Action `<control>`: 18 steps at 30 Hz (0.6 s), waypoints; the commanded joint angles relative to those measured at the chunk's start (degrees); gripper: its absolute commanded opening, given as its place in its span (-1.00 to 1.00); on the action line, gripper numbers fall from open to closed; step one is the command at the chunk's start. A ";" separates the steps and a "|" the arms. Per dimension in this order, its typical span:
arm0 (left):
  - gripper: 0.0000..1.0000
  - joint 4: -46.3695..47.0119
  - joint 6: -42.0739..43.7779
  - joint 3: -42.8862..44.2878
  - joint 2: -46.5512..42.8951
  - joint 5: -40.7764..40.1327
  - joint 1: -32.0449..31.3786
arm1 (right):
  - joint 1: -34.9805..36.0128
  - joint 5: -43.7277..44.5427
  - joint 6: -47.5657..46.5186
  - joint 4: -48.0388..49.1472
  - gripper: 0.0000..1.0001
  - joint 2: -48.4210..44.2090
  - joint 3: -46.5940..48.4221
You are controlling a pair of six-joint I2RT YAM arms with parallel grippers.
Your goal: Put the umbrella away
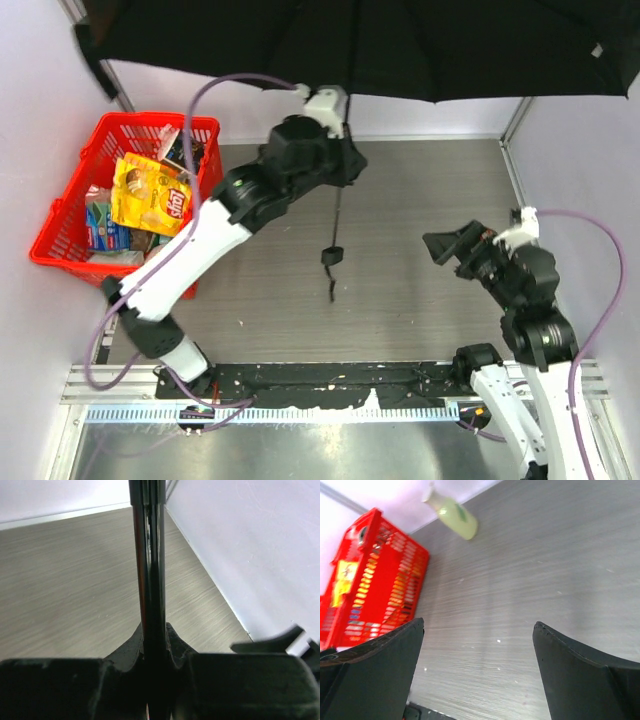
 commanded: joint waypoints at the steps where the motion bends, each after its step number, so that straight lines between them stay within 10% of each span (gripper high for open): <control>1: -1.00 -5.20 -2.62 -5.87 -9.98 -6.35 -0.55 | 0.15 -15.34 -2.11 14.99 0.84 13.51 7.25; 5: -1.00 -7.32 -2.01 -10.62 -15.18 -9.52 -0.90 | 2.50 -22.21 2.28 22.03 0.79 24.16 15.94; 13: -1.00 -8.29 0.54 -16.34 -19.14 -15.93 -2.65 | 27.09 -3.82 6.35 31.20 0.67 40.77 32.29; 18: -1.00 -6.27 0.37 -21.70 -22.03 -21.47 -4.50 | 30.64 8.52 9.67 32.24 0.64 48.06 39.33</control>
